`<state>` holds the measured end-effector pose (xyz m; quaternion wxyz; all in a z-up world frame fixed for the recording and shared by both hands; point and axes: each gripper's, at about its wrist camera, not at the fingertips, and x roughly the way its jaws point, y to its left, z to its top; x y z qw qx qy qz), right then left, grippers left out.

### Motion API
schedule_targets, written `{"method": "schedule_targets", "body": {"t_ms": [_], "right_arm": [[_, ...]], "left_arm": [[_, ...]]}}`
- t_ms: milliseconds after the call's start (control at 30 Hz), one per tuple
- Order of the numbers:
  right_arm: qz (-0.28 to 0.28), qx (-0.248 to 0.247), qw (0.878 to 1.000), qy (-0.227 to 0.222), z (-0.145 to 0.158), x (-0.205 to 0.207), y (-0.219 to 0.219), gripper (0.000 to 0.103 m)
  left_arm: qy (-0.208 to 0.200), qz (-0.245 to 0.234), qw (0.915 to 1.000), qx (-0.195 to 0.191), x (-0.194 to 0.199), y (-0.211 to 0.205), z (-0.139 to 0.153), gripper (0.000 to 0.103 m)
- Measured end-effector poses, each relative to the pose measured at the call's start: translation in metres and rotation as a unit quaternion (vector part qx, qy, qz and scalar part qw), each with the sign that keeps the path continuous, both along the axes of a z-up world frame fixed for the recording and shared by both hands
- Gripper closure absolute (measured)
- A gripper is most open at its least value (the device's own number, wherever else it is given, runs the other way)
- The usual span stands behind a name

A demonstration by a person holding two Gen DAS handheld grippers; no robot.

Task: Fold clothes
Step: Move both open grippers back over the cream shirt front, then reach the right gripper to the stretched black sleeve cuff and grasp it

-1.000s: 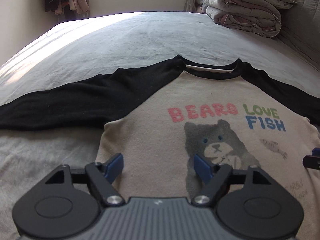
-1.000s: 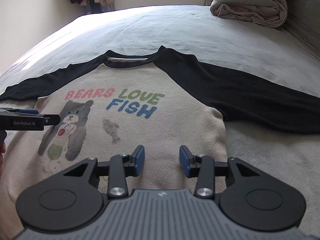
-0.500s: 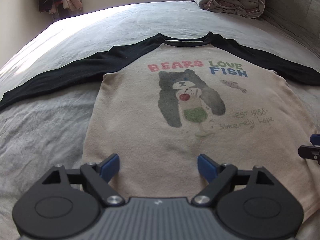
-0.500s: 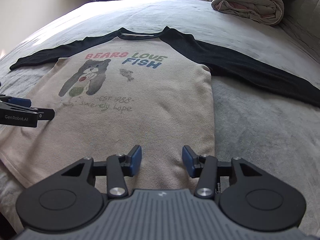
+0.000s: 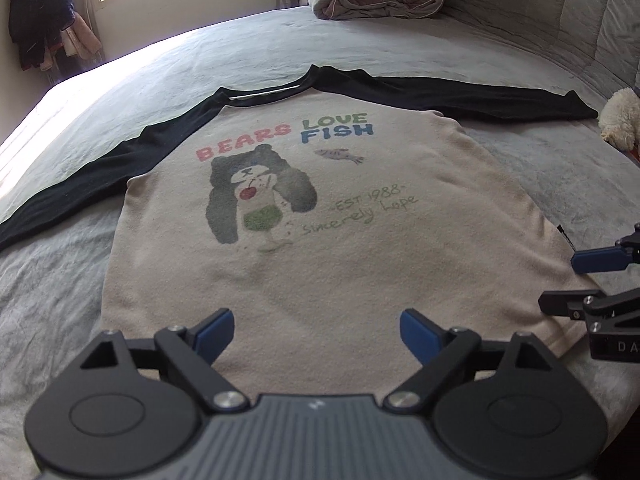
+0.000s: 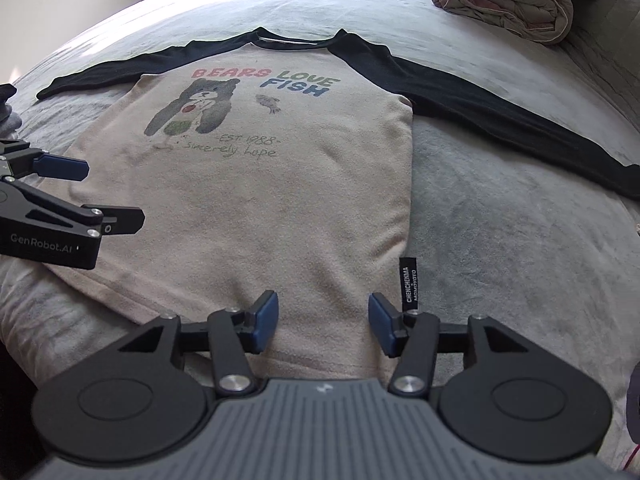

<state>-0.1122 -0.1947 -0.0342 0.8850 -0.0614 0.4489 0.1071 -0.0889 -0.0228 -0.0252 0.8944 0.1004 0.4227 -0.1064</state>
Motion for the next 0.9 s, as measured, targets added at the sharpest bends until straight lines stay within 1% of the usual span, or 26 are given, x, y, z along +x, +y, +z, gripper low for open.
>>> {"method": "schedule_targets", "body": {"t_ms": [100, 200, 333, 467, 533, 700, 800, 900], "right_arm": [[-0.010, -0.003, 1.000, -0.003, 0.004, 0.000, -0.010, 0.041], [-0.019, -0.001, 1.000, -0.004, 0.007, 0.003, -0.021, 0.041], [-0.039, 0.000, 0.999, -0.014, 0.011, 0.014, -0.036, 0.041], [-0.066, 0.009, 0.997, -0.026, 0.015, 0.031, -0.055, 0.041], [-0.082, 0.016, 0.996, -0.027, 0.016, 0.041, -0.064, 0.041], [-0.121, 0.037, 0.992, -0.027, 0.017, 0.070, -0.086, 0.041], [-0.147, 0.052, 0.987, -0.027, 0.018, 0.088, -0.099, 0.041], [-0.175, 0.064, 0.982, -0.028, 0.018, 0.105, -0.112, 0.041]], "left_arm": [[0.000, -0.012, 0.9999, -0.004, 0.005, -0.011, 0.006, 0.011], [0.001, -0.027, 0.9996, -0.001, 0.014, -0.022, 0.012, 0.011], [0.001, -0.033, 0.9994, -0.010, 0.029, -0.031, 0.018, 0.008], [-0.001, -0.027, 0.9990, -0.035, 0.050, -0.034, 0.019, 0.008], [0.004, -0.022, 0.9988, -0.043, 0.060, -0.034, 0.016, 0.008], [0.026, -0.014, 0.9987, -0.042, 0.083, -0.034, 0.011, 0.008], [0.023, -0.014, 0.9986, -0.045, 0.092, -0.031, 0.014, 0.008], [0.011, -0.007, 0.9981, -0.059, 0.098, -0.025, 0.014, 0.008]]}}
